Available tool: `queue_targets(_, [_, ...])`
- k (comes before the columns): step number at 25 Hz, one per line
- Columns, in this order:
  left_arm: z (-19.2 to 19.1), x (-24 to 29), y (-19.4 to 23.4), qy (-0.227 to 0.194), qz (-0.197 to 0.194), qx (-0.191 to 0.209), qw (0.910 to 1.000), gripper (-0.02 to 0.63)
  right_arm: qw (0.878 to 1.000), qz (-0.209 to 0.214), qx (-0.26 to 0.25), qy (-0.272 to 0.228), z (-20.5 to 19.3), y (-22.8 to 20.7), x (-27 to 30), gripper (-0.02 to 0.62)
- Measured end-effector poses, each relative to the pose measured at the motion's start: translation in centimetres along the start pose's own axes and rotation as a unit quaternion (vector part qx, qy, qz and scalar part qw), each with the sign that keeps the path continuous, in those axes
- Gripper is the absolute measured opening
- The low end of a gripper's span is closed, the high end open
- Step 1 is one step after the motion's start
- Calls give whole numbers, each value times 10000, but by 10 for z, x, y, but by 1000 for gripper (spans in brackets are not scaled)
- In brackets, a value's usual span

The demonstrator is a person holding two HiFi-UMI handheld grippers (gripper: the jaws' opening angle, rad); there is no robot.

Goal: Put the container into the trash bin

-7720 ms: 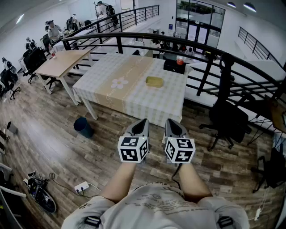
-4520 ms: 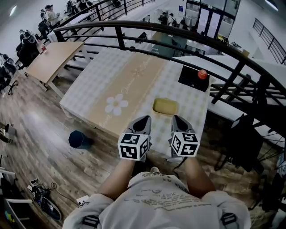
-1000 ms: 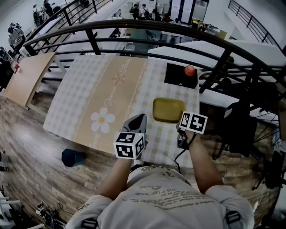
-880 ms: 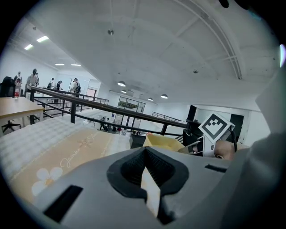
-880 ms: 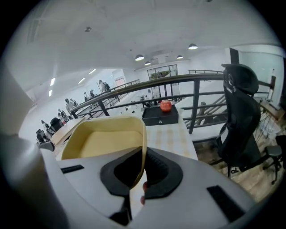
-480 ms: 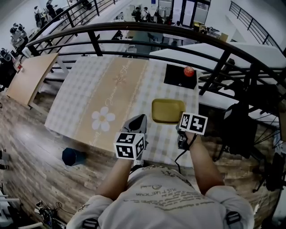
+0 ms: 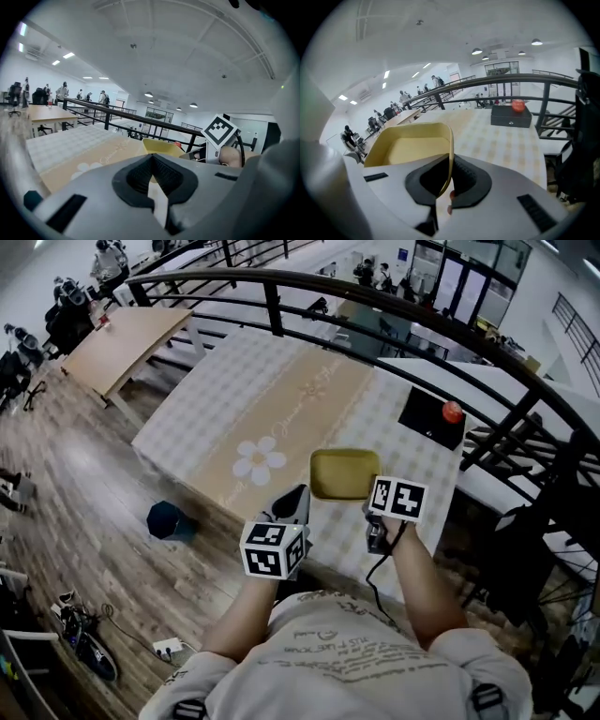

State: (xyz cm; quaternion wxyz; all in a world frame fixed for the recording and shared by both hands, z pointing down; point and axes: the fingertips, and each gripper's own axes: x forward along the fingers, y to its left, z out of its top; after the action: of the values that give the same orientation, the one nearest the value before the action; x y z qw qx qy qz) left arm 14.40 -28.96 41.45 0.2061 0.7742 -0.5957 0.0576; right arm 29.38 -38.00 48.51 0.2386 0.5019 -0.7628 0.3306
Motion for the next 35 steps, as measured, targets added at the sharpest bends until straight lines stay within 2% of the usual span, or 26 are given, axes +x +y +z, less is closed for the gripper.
queue_targets(3, [-2,-40,31,-142,556,-152,9982,5,9981,460,-379,158,-6,56,13,5])
queue_targets(6, [-7,-77,62,-254,1126,-348,9927,5,9928,899,-734,308,-14,111,25,5])
queue_targets(10, [-21,-129,95,-392,1847,-602,9802,5,9800,1482,-1211,539,-34,182,34,5])
queue_targets(17, [-35,-195,144,-674,2762,-919,9543,5,9546,2157,-1908,766,-64,281,47,5])
queue_targets(22, [-41,-223,174,-749,3011,-1052,9448,5,9480,2232,-2085,896,-81,318,55,5])
queue_targets(28, [-33,-237,211,-880,3125,-1039,9401,5,9440,2235,-2228,960,-85,351,78,5])
queue_targets(35, [-21,-267,266,-1006,3243,-1043,9348,5,9394,2331,-2315,980,-87,415,99,5])
